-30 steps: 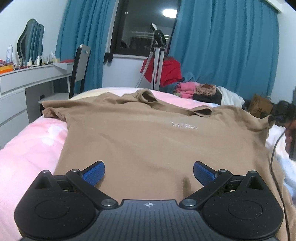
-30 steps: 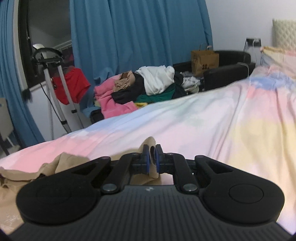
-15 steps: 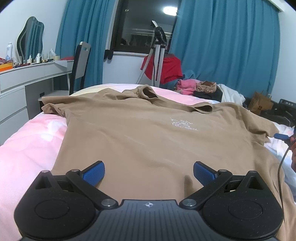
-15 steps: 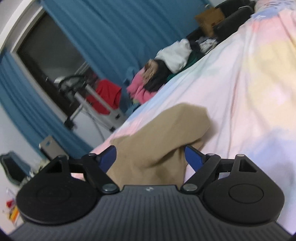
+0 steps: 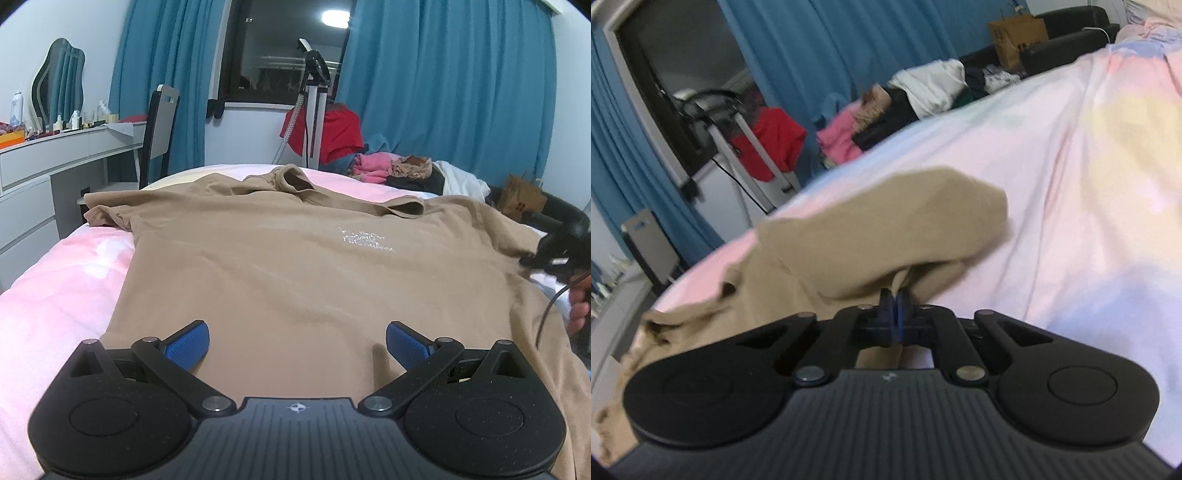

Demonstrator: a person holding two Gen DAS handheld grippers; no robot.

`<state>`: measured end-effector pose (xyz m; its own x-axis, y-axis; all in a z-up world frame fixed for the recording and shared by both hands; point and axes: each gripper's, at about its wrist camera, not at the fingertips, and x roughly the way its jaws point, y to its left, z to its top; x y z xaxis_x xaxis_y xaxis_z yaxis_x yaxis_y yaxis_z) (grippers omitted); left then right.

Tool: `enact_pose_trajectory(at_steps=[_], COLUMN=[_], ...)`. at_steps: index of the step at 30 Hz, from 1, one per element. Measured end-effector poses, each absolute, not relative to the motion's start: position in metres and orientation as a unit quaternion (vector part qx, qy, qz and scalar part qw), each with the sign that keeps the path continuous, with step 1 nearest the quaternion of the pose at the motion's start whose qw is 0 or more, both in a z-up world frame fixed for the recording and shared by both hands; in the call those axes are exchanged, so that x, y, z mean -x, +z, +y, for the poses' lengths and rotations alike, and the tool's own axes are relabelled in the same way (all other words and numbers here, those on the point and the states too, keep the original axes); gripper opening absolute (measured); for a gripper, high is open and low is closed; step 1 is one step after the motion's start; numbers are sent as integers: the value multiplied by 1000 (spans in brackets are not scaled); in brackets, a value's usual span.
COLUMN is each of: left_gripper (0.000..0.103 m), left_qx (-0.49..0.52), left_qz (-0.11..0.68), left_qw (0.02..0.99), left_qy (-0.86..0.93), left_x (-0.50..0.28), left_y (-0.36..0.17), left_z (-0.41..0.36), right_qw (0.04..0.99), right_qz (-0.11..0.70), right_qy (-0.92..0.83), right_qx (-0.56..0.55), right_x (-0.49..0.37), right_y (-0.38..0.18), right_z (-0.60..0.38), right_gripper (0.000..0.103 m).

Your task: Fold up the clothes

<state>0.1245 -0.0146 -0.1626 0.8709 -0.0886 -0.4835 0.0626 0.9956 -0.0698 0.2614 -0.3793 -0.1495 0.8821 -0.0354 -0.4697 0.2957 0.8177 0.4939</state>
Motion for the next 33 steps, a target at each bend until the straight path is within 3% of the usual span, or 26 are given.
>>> enact_pose_trajectory(at_steps=[5,10,15,16,17,18,19,20,25,33], left_gripper=[103,103,103,103,103,103,103,103,103,103], left_qx=[41,53,52,51,51,50,48,46,39,33], left_qz=[253,254,253,254,255,256,257,259,263,270], left_qw=[966,965,966,966,965,965,965,964,963,961], left_qy=[-35,-31,-29,-29,-29,-29,-29,-29,-33,-37], left_x=[-123,-117,-114,-115,-116,-117,-118,-118,-122,-125], left_y=[-159,-155,-153,-153,-154,-155,-156,-157,-161,-166], left_z=[-10,-7,-7,-7,-8,-9,-10,-10,-14,-15], right_qw=[900,862,830,824,823,822,818,812,804,793], right_qz=[224,288,252,240,231,219,205,194,172,208], right_qy=[-76,-61,-65,-65,-60,-52,-39,-27,-24,-88], right_qx=[-366,-413,-494,-509,-516,-524,-537,-550,-568,-566], right_x=[-227,-215,-213,-213,-213,-215,-215,-216,-224,-217], right_y=[-131,-145,-169,-172,-173,-174,-176,-178,-178,-181], right_z=[-379,-365,-375,-378,-380,-382,-383,-384,-382,-379], right_gripper=[4,6,10,18,39,52,74,83,83,80])
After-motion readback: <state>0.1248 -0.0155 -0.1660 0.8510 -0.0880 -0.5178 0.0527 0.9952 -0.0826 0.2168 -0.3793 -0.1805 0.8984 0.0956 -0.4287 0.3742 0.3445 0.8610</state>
